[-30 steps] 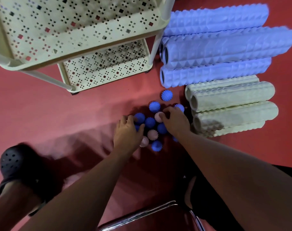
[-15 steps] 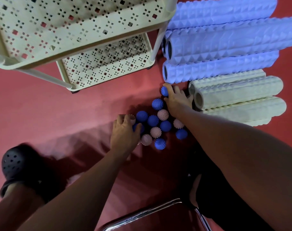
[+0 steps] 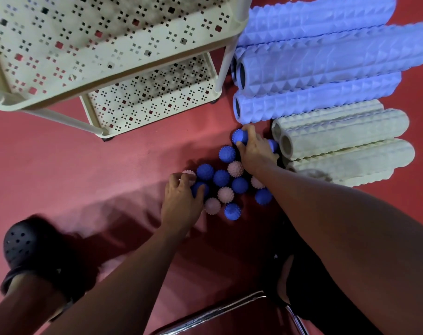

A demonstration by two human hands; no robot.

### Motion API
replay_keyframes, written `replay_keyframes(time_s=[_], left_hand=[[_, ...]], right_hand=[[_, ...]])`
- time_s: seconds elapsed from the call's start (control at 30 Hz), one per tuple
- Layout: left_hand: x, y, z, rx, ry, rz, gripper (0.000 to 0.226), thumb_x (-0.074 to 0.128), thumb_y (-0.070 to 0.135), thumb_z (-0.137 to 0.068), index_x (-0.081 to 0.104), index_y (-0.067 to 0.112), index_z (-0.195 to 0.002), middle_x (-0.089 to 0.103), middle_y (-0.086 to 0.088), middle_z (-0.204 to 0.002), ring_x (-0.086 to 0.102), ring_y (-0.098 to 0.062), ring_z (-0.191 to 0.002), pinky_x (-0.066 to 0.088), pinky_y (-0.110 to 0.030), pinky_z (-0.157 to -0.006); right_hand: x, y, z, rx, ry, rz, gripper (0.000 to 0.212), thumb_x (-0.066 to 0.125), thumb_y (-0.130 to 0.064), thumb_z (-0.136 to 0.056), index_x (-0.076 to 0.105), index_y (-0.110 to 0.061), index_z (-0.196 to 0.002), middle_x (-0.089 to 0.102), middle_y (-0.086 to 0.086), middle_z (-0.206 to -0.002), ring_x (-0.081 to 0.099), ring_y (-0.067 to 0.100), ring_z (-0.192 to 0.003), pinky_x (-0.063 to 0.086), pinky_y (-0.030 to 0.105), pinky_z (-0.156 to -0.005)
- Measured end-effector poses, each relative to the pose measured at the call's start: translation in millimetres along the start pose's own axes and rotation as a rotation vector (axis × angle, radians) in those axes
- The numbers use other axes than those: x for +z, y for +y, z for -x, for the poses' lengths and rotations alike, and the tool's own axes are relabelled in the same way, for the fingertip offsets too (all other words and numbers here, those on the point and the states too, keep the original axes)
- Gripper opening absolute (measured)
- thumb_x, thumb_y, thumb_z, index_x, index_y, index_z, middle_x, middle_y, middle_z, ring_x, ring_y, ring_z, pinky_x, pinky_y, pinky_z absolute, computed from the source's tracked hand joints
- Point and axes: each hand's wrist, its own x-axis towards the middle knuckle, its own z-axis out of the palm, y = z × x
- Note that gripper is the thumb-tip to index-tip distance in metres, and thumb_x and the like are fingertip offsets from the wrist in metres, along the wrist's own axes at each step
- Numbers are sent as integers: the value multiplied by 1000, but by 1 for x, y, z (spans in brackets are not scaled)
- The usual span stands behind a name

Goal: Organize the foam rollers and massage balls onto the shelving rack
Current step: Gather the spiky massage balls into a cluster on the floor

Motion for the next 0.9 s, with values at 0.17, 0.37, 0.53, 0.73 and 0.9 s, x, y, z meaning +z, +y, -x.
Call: replay_keyframes(time_s=[0.17, 0.37, 0.53, 0.73, 0.9], left_hand=[[0, -2, 0, 5, -14, 9, 36, 67, 34, -90, 61, 12, -117, 50, -10, -118, 54, -35, -109, 45, -45, -97], [-5, 3, -9, 7, 24, 44, 46, 54, 44, -87, 60, 8, -115, 53, -13, -115, 55, -38, -103, 48, -47, -92], [-21, 12, -34, -182, 101, 332, 25, 58, 28, -97, 62, 13, -116, 51, 1, -111, 60, -25, -105, 46, -33, -94], [-38, -4, -71, -59, 32, 358, 39, 41, 10, -99, 56, 18, -134, 50, -3, -126, 55, -22, -119, 42, -38, -109], [-43, -18, -101, -110, -182, 228, 42, 41, 27, -98, 55, 29, -137, 59, 2, -131, 57, -19, -119, 46, -39, -108]], right_hand=[[-6, 3, 3, -1, 34, 12, 28, 46, -38, -98, 36, -30, -124, 54, 5, -111, 51, 31, -111, 47, 57, -88], [8, -7, 25, -270, 233, 88, 37, 49, -43, -97, 50, -24, -129, 58, 3, -102, 57, 29, -96, 52, 47, -71], [20, -54, 36, -504, 149, 192, 41, 44, -46, -97, 47, -30, -135, 61, -9, -117, 52, 19, -112, 47, 44, -80], [45, -85, 20, -600, -64, 318, 45, 46, -45, -95, 44, -33, -138, 59, -7, -129, 47, 18, -125, 48, 50, -91], [31, -72, 8, -858, -85, 469, 43, 41, -21, -94, 50, -31, -135, 59, -10, -126, 55, 14, -118, 52, 35, -75]])
